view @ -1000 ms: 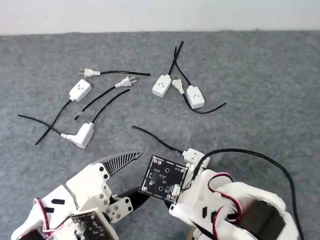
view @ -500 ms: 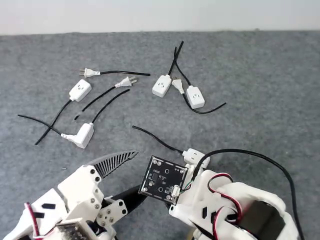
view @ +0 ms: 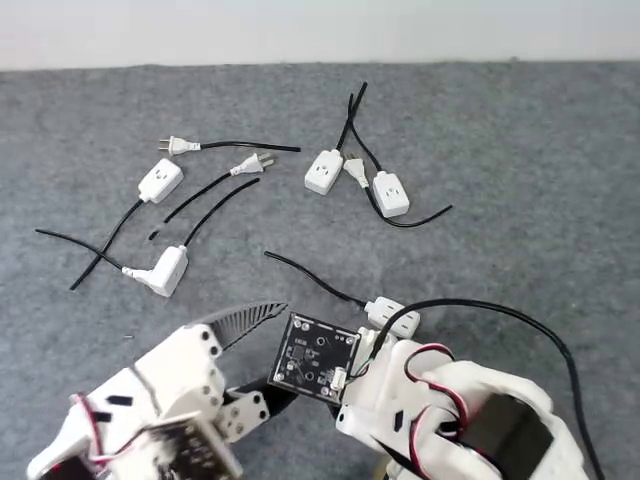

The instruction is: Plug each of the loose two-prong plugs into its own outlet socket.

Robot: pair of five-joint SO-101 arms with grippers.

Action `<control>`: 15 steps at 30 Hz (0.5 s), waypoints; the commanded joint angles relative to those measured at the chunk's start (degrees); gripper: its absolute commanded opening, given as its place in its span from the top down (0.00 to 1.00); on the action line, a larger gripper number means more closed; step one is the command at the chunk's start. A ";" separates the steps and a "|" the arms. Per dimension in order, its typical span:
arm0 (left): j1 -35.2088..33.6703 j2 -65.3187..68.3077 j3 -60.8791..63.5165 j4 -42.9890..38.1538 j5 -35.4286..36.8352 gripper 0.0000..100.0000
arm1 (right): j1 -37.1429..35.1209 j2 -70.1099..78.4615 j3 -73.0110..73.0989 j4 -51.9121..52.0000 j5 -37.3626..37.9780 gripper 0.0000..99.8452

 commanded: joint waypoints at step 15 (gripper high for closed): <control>0.18 0.09 6.55 -2.20 0.70 0.78 | -0.48 0.31 -7.91 0.84 1.85 0.99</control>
